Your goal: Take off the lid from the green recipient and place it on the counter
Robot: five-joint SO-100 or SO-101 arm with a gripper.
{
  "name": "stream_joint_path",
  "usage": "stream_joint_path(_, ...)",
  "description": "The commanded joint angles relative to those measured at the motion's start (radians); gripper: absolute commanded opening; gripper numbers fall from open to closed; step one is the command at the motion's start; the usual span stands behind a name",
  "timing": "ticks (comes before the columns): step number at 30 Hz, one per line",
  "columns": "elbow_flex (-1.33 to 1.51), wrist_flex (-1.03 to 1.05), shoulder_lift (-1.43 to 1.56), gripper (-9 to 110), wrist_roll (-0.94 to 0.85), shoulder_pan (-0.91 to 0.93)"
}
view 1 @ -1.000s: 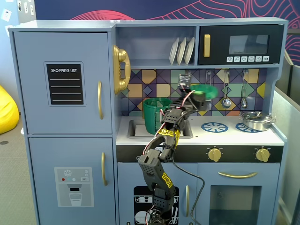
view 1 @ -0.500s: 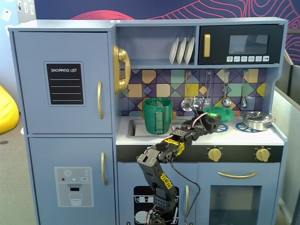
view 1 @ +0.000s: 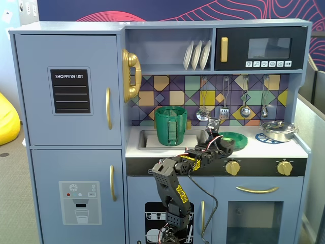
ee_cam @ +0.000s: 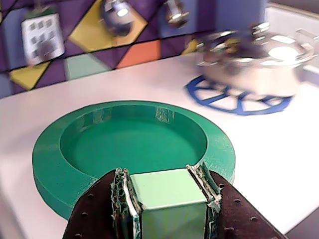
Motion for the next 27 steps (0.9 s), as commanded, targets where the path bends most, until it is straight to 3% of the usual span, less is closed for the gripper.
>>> stream_joint_path(1, -0.025, -0.051, 0.0, 0, 0.002, -0.008)
stream_joint_path(4, -0.035, -0.043, -0.002, 28, 0.017, 0.0)
stream_joint_path(8, -0.051, -0.028, 0.011, 36, 0.043, 0.003)
stream_joint_path(13, -0.087, 0.121, 0.135, 42, 0.107, -0.006)
stream_joint_path(18, -0.189, 0.612, 0.39, 43, 0.202, -0.054)
stream_joint_path(27, 0.018, 1.095, 0.795, 42, 0.132, -0.227)
